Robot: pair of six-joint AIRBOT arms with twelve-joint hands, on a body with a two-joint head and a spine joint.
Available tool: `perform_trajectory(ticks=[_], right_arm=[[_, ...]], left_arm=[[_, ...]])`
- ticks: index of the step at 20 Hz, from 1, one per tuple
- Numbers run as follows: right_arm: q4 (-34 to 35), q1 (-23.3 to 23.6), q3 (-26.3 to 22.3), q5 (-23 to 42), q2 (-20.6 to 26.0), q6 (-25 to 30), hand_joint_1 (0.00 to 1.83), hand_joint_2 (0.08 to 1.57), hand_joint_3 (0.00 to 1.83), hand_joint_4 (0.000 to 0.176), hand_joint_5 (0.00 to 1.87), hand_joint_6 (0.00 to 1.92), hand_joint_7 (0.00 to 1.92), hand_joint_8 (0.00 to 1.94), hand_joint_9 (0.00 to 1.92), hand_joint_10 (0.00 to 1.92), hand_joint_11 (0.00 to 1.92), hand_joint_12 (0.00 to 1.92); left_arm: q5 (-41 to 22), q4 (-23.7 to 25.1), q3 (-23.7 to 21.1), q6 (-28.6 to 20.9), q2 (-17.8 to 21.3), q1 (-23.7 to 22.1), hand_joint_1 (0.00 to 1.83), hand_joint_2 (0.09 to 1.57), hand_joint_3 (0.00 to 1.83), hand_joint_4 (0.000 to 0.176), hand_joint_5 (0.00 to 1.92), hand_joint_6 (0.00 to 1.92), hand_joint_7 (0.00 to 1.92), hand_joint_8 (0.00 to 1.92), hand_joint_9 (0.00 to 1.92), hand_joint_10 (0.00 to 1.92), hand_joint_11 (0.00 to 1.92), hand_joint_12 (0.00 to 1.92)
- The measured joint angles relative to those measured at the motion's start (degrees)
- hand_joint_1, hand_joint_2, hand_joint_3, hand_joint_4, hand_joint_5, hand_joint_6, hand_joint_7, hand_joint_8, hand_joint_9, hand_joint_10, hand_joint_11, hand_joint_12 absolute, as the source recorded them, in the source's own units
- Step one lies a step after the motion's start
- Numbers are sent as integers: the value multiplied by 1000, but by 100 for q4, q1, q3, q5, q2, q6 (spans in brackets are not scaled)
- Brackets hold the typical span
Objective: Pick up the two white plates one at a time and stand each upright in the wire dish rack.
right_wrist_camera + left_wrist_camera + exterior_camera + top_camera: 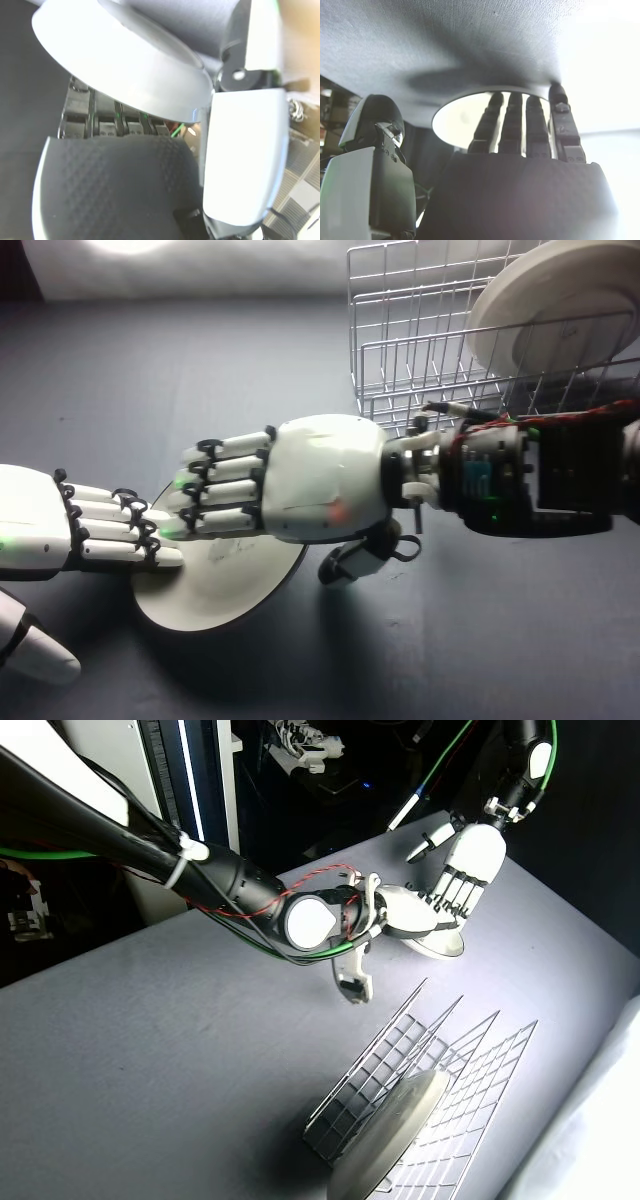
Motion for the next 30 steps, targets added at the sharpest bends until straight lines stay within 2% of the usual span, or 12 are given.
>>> perform_trajectory(ticks=[7,8,10,11,13,14,15,17,19,23,26,30], right_arm=[[11,63,177,4,-188,0,1311,868,24,0,41,15,0,0,15,5,70,40],[11,63,177,7,-186,2,1329,930,0,0,142,2,60,38,79,5,13,343],[-48,50,177,-11,-175,-48,1315,945,0,0,210,12,128,33,129,13,2,520],[-44,9,177,-7,-131,-68,1230,1017,10,0,470,31,451,19,440,57,77,1104],[-50,-42,177,-4,-31,-68,1278,1068,4,0,764,50,808,29,833,85,412,1160],[-13,-48,177,33,17,-63,1351,1118,0,0,829,950,912,730,927,935,599,1198],[28,-42,177,114,33,-68,1361,1142,3,0,831,1146,910,942,882,1204,676,1205],[44,-42,177,295,66,-98,1298,1079,0,0,1070,631,1089,1012,1026,1222,759,1552],[50,-37,164,393,81,-92,1281,1070,0,0,1098,540,1108,1050,1063,1243,771,1671],[55,-31,166,431,81,-92,1364,1090,1,0,995,713,1063,935,959,1238,762,1523],[52,-31,166,428,87,-96,1280,1041,1,0,1087,680,1222,748,1119,839,803,1430],[68,-28,164,529,92,-105,1283,1046,1,0,1109,612,1179,860,1104,904,836,1459]], left_arm=[[-15,-7,22,0,-20,0,0,1151,7,0,23,3,24,3,32,4,47,43],[-15,-7,24,0,-20,0,0,1141,1,0,22,2,23,3,29,2,47,44],[-17,-9,22,0,-20,0,0,1147,4,0,23,3,25,3,29,2,48,44],[-20,-11,22,0,-20,0,0,1150,3,0,61,14,55,12,55,10,70,54],[-22,-11,24,-4,-20,0,0,1159,7,0,59,11,53,9,58,9,66,53],[-37,-24,24,-15,-20,0,0,1147,1,0,50,6,46,5,52,6,62,51],[-46,-26,24,-37,-20,0,0,1152,3,0,28,0,25,0,36,0,53,48],[-28,-24,24,-48,-20,0,0,1155,4,0,38,6,38,6,54,8,77,59],[-28,-2,35,-50,-20,0,0,1166,3,0,95,8,91,8,99,9,116,77],[-39,-11,35,-52,-20,0,0,1143,0,0,20,0,21,0,36,0,50,50],[-37,-2,35,-46,-20,0,0,1134,0,0,14,1,15,1,38,3,47,51],[-20,76,35,-94,-20,-79,0,1144,0,0,1,0,6,2,29,11,63,59]])
